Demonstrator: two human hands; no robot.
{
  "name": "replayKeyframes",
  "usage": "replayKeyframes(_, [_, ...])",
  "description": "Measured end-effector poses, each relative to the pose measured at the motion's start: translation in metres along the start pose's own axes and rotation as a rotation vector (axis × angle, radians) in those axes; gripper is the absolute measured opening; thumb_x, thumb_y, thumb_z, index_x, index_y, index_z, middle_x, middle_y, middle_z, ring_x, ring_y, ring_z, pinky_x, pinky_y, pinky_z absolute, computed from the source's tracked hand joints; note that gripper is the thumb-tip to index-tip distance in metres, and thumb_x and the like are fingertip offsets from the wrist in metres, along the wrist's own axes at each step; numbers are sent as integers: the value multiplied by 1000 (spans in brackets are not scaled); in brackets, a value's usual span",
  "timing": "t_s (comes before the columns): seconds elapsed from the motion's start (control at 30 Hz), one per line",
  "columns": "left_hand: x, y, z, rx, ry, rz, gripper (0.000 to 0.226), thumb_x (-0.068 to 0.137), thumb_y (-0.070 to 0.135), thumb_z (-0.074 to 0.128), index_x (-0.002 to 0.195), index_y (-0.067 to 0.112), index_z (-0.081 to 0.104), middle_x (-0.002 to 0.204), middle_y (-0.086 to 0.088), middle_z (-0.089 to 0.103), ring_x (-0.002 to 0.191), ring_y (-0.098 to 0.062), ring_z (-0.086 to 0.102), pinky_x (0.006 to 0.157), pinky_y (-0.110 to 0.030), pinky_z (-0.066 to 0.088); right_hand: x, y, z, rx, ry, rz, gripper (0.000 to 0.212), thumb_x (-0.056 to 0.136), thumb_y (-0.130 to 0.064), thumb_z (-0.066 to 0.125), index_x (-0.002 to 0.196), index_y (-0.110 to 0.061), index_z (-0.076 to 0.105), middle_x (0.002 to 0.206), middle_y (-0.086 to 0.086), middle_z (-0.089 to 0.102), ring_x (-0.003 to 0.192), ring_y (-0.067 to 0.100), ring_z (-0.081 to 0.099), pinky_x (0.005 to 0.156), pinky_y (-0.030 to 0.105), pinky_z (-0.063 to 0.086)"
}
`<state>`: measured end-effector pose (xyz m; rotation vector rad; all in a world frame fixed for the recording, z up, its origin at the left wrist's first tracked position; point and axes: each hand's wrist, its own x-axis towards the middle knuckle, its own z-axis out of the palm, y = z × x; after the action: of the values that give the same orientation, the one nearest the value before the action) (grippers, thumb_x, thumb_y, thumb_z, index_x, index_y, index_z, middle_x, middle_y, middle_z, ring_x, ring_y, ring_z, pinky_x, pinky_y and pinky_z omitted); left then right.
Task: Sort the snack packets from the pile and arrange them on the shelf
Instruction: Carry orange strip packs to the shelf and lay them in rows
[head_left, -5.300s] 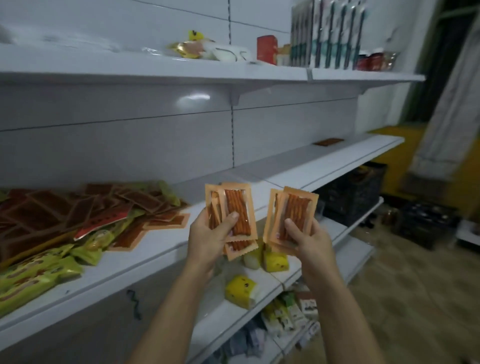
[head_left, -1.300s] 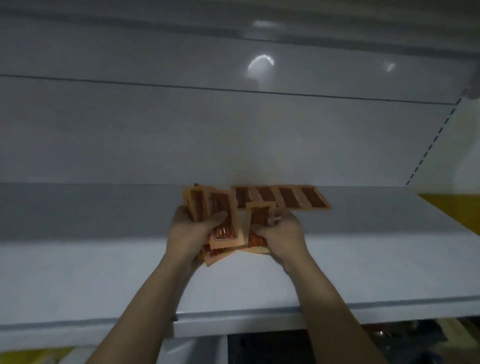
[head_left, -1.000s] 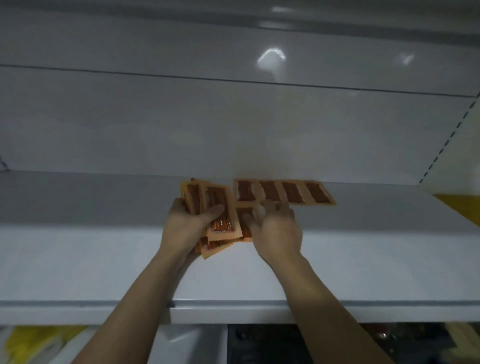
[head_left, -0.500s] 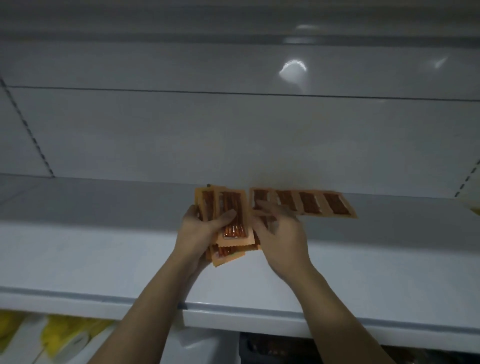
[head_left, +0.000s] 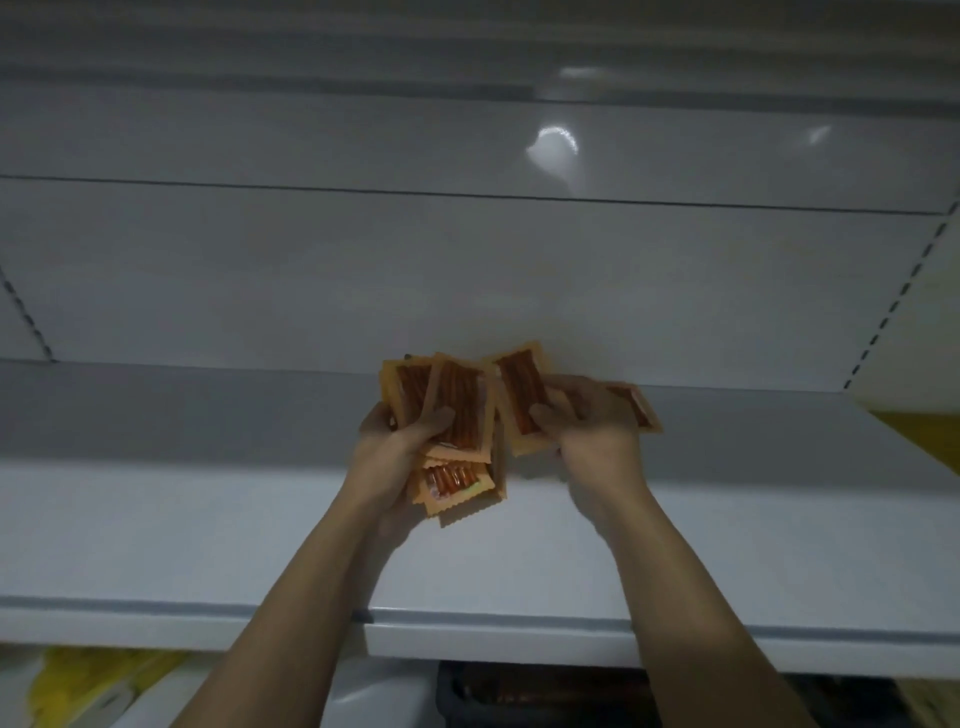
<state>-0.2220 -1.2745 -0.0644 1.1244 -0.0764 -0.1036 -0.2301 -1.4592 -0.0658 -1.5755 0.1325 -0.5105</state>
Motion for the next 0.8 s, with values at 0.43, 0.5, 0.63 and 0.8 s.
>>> replayKeyframes(0.43, [-11, -15, -6, 233, 170, 153, 41, 77, 5, 81, 112, 8, 60, 99, -8, 75, 87, -29, 74, 77, -47, 60, -37, 26, -9, -1056, -23, -90, 35, 88, -50, 61, 115, -28, 66, 102, 0, 62, 103, 21, 53, 71, 31, 48])
replayKeyframes(0.5, [-12, -15, -5, 236, 174, 150, 43, 76, 7, 82, 113, 9, 60, 100, -8, 74, 88, -29, 73, 79, -49, 60, -39, 28, -9, -1111, -13, -123, 34, 90, -51, 58, 113, -27, 68, 106, 5, 57, 108, 24, 49, 71, 32, 46])
replayKeyframes(0.63, [-16, -11, 1, 134, 180, 135, 45, 77, 5, 81, 116, 3, 59, 104, -16, 73, 93, -37, 72, 85, -60, 56, -36, 19, -6, -670, 81, -220, 35, 86, -56, 52, 109, -35, 68, 105, -5, 63, 98, 17, 61, 74, 38, 55])
replayKeyframes(0.8, [-25, -10, 25, 33, 76, 87, 44, 79, 3, 77, 119, -1, 59, 103, -23, 72, 90, -40, 71, 75, -48, 60, -31, -3, 11, 13, -213, -27, 60, 67, -55, 77, 122, -37, 62, 104, -6, 73, 97, 14, 70, 85, 46, 58])
